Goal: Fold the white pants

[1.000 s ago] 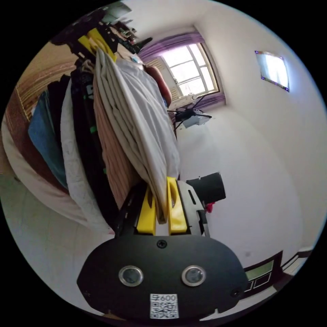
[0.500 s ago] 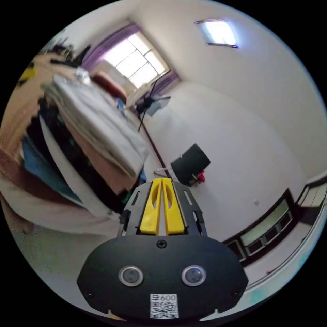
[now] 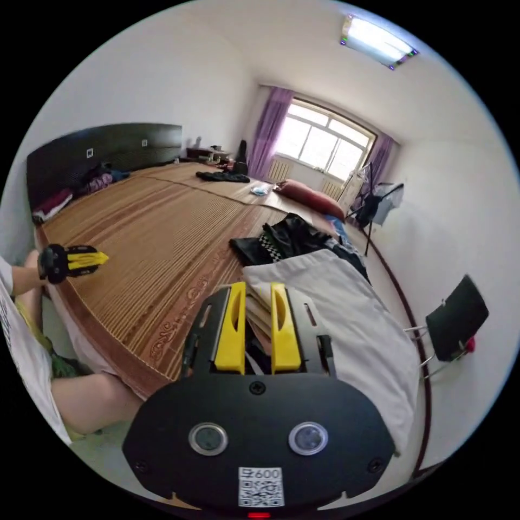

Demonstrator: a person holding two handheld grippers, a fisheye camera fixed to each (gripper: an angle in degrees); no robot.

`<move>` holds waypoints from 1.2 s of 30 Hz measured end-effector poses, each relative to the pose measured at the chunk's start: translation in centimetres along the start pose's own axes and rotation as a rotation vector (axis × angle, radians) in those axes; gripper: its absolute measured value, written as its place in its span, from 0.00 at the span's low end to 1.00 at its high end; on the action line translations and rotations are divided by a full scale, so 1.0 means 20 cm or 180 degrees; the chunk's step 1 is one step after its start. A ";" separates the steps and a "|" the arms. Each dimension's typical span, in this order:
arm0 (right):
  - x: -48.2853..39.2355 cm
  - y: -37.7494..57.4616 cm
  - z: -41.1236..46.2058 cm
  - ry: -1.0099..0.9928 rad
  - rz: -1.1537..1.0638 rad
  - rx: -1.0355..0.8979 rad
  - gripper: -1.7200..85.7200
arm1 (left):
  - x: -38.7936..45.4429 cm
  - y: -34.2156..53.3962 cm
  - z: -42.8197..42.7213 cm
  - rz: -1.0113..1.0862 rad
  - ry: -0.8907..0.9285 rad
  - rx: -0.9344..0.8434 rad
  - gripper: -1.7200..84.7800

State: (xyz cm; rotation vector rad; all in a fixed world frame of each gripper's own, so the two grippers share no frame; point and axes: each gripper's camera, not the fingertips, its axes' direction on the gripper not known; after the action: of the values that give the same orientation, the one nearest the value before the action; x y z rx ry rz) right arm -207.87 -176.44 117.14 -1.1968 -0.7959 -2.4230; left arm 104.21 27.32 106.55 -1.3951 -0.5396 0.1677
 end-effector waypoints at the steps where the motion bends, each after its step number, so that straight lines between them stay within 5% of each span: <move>1: -0.08 -0.02 0.01 0.0162 -0.0190 -0.0063 0.04 | -0.08 0.02 0.00 -0.0112 0.0079 -0.0080 0.03; 6: -0.17 -0.09 0.04 0.0464 -0.0285 -0.0393 0.02 | -0.35 0.01 0.06 -0.0572 0.0446 -0.0419 0.03; 15: -0.25 -0.13 -0.04 0.0549 -0.0193 -0.0469 0.02 | -0.59 -0.27 -0.13 -0.0390 0.0091 -0.0489 0.03; 28: -0.33 -0.05 -0.37 0.1262 0.0794 0.0487 0.02 | -1.07 -0.60 -0.47 -0.0512 0.0537 -0.0487 0.02; 32: -0.26 0.00 -0.37 0.2339 0.1002 -0.0076 0.01 | -1.19 -0.70 -0.60 -0.0568 0.0631 -0.0488 0.02; 36: -0.23 0.06 -0.40 0.2080 0.1019 -0.0158 0.02 | -1.26 -0.79 -0.71 -0.0599 0.0691 -0.0494 0.03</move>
State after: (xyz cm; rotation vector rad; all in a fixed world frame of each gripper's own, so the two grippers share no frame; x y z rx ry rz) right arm -209.40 -182.08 109.87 -0.4327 -0.3157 -2.3388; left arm 85.57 1.14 113.97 -1.4826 -0.5072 -0.1793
